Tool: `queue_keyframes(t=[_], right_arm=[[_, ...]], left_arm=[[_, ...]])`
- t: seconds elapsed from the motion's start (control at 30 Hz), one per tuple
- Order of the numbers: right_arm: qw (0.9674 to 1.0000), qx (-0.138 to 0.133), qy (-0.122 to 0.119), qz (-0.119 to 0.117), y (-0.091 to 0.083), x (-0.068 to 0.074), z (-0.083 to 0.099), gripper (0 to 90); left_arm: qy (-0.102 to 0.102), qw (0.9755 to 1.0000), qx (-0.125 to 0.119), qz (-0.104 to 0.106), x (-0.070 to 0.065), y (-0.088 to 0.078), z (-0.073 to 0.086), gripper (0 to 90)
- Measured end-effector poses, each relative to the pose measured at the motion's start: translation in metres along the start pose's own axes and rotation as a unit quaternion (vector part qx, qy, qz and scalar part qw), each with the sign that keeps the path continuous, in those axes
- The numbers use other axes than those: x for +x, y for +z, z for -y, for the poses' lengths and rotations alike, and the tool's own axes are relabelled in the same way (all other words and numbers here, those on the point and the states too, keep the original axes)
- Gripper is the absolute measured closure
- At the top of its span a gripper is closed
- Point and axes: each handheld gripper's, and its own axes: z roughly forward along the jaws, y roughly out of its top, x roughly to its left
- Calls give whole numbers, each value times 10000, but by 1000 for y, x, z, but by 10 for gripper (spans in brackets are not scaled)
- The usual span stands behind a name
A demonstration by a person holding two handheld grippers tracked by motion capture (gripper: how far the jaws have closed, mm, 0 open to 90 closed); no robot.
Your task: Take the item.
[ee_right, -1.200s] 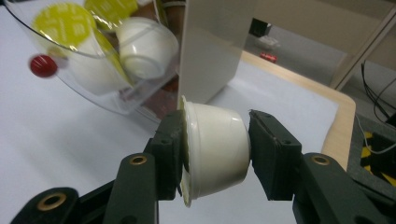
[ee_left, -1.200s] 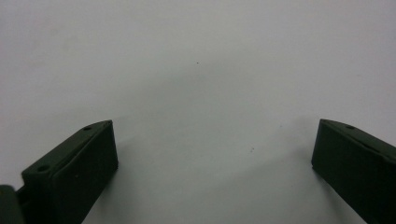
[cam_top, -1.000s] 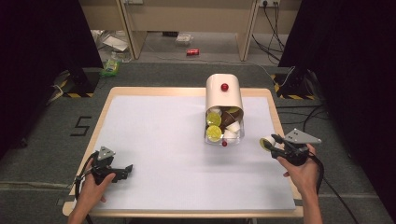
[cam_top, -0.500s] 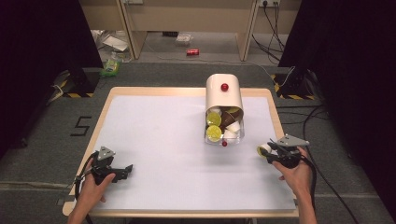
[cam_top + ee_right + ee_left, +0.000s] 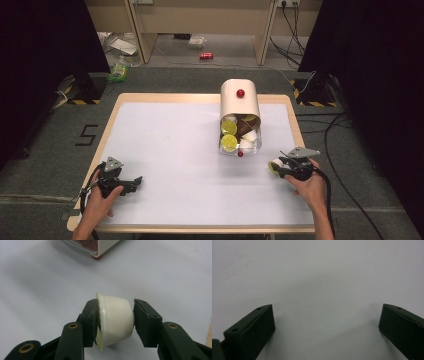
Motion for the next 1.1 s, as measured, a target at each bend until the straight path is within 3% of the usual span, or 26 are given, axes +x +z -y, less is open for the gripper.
queue_keyframes(t=[0.47,0.87,1.1], right_arm=[[10000,63,-36,34,-1,1,0,543],[9995,-193,232,129,-9,0,-3,346],[9985,-362,304,275,-21,3,-8,312]], left_arm=[[-1,10000,1,2,0,0,0,0],[-4,10000,8,-4,0,0,0,0],[-5,10000,11,-5,0,0,0,0]])
